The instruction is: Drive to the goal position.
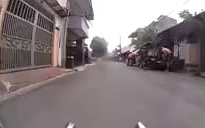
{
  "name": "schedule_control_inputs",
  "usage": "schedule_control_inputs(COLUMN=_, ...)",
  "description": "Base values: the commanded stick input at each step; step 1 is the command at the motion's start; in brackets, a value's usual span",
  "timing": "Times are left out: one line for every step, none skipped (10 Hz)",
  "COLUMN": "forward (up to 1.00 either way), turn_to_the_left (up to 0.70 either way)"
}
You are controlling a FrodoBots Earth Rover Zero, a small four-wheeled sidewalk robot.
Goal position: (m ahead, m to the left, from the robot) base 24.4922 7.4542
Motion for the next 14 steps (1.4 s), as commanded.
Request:
schedule_control_inputs(forward=0.70, turn_to_the_left=0.00)
schedule_control_inputs(forward=0.70, turn_to_the_left=0.05)
schedule_control_inputs(forward=0.70, turn_to_the_left=0.11)
schedule_control_inputs(forward=0.70, turn_to_the_left=0.14)
schedule_control_inputs(forward=0.70, turn_to_the_left=0.14)
schedule_control_inputs(forward=0.70, turn_to_the_left=0.14)
schedule_control_inputs(forward=0.70, turn_to_the_left=0.14)
schedule_control_inputs(forward=0.70, turn_to_the_left=0.14)
schedule_control_inputs(forward=0.70, turn_to_the_left=0.14)
schedule_control_inputs(forward=0.70, turn_to_the_left=0.11)
schedule_control_inputs(forward=0.70, turn_to_the_left=0.05)
schedule_control_inputs(forward=0.70, turn_to_the_left=0.00)
schedule_control_inputs(forward=0.70, turn_to_the_left=0.00)
schedule_control_inputs(forward=0.70, turn_to_the_left=0.00)
